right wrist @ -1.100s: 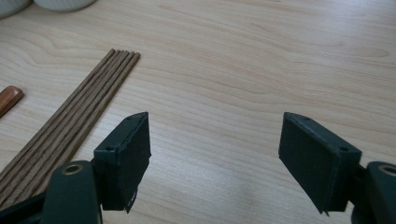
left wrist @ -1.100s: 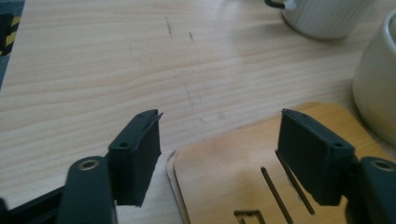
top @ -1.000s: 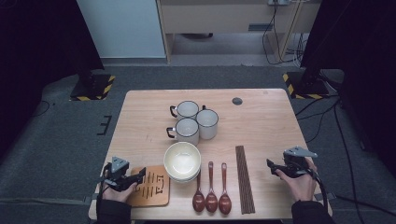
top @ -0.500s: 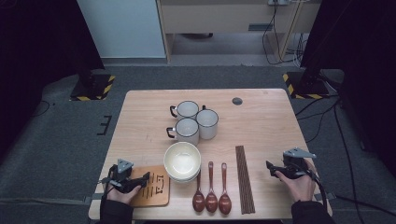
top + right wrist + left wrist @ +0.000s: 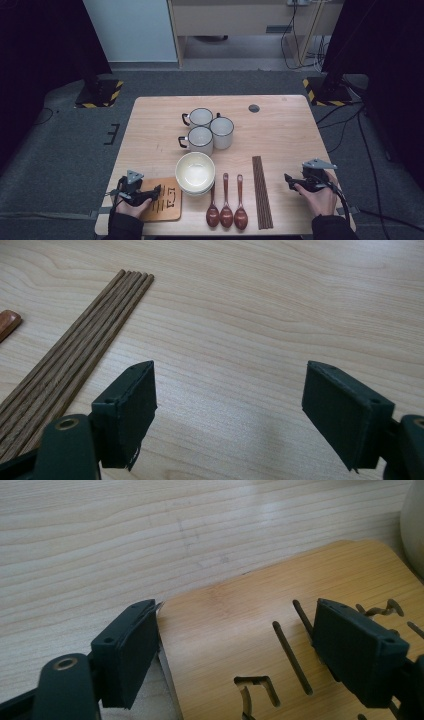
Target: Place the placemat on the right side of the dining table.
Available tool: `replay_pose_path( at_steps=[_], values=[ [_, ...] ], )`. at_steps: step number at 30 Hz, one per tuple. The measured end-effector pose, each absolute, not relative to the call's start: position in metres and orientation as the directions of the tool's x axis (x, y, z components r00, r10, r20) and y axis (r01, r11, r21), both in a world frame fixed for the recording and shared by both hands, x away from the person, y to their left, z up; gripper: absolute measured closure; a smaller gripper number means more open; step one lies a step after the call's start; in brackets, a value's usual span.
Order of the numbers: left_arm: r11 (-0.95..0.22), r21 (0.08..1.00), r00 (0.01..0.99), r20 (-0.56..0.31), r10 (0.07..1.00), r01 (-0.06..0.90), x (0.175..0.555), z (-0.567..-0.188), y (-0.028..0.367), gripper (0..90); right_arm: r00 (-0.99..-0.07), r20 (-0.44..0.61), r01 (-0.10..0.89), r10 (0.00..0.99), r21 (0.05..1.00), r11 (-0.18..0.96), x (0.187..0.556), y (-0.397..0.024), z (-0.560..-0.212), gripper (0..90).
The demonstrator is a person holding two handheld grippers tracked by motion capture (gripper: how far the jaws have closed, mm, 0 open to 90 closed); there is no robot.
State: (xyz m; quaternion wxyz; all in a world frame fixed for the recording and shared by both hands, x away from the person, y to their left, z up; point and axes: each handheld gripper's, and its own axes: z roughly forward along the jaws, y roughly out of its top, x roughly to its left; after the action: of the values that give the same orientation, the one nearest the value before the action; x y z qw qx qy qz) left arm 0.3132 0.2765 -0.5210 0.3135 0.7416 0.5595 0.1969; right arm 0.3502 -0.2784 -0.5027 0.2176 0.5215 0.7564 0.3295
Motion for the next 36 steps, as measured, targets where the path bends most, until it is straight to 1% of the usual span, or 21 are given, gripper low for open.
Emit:
replay_pose_path(
  at_steps=[17,24,36],
  values=[
    [-0.188,0.684,0.312,-0.062,0.948,0.705,0.314,-0.521,0.285,18.3,-0.36,0.01,0.653,0.933,0.716,0.244,0.351,-0.281,-0.505,21.4],
    [-0.202,0.684,0.319,-0.047,0.946,0.701,0.314,-0.52,0.289,19.3,-0.359,0.016,0.653,0.933,0.719,0.239,0.35,-0.281,-0.504,21.5],
    [-0.187,0.683,0.297,-0.046,0.954,0.706,0.311,-0.52,0.295,19.4,-0.357,0.017,0.651,0.934,0.722,0.235,0.349,-0.281,-0.504,21.5]
  ],
)
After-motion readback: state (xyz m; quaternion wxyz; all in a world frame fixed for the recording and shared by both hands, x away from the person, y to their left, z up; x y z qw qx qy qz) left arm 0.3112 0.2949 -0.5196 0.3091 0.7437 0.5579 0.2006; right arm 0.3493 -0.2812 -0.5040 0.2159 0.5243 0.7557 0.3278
